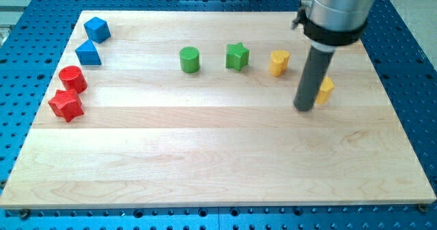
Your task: Move the yellow hexagon horizontally to the yellow heart
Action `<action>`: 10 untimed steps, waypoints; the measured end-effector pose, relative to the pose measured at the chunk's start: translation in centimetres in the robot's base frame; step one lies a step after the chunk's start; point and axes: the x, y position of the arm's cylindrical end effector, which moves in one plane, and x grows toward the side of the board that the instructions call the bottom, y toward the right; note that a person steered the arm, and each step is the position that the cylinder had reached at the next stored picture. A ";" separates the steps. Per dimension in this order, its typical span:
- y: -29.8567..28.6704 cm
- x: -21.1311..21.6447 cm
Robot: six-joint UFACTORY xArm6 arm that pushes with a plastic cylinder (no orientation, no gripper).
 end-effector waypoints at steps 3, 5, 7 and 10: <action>4.5 -3.9; -3.9 -2.0; -3.0 -8.2; 1.5 -5.7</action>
